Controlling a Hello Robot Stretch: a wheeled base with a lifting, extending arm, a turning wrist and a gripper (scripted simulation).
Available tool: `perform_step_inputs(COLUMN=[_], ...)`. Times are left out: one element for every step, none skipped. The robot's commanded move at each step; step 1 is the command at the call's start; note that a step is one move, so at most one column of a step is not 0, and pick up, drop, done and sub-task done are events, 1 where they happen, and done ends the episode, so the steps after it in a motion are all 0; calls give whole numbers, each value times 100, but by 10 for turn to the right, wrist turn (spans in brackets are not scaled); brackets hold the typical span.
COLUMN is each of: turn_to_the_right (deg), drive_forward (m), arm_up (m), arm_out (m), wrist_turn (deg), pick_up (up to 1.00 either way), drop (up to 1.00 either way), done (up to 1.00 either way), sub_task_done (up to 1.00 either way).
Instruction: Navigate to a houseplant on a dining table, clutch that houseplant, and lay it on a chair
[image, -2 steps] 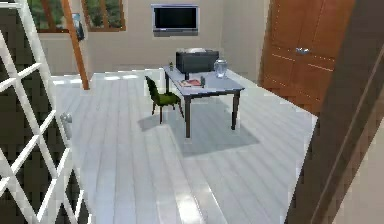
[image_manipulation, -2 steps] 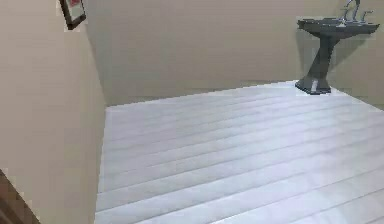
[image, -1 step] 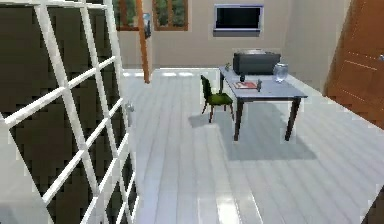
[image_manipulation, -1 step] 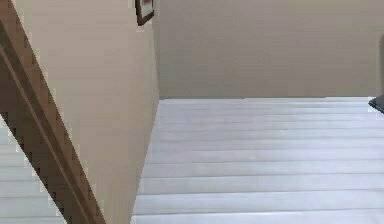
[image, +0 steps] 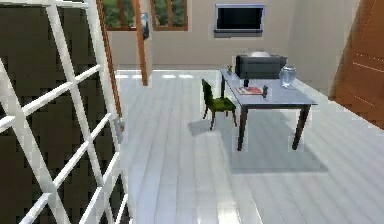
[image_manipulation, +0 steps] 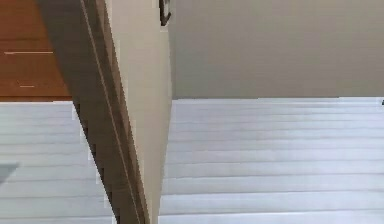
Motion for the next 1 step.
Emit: perform_step_inputs(turn_to_the_right=[60], drive_forward=[0], arm_up=[0], arm_out=[0], wrist_turn=[0], pick_up=[0], drop=[0], done=[0], sub_task_done=[0])
